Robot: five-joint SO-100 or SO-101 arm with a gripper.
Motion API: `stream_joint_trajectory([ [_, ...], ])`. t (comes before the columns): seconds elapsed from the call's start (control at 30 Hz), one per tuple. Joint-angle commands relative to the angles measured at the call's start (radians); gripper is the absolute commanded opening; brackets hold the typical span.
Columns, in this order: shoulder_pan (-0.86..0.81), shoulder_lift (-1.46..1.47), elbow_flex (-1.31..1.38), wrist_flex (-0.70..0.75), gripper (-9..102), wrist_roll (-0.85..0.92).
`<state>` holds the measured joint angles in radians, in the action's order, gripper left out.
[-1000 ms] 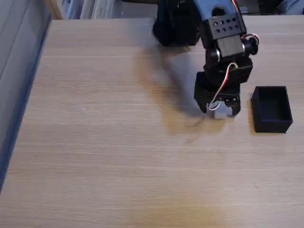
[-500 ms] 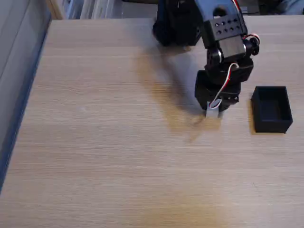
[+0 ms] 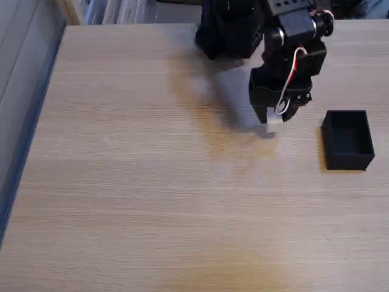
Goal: Pick a white block and place it in the black box.
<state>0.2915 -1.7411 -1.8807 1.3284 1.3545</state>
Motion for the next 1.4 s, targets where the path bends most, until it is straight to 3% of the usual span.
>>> stream_joint_trajectory([
  [0.0,0.037,-0.16,-0.017,0.066,0,0.077],
  [0.33,0.256,-0.325,0.011,0.192,0,0.161],
  [0.67,0.388,-0.103,0.279,0.178,0,0.153],
  [1.27,0.33,0.373,0.635,0.103,4,0.086],
  [1.37,0.316,0.396,0.644,0.083,11,0.057],
])
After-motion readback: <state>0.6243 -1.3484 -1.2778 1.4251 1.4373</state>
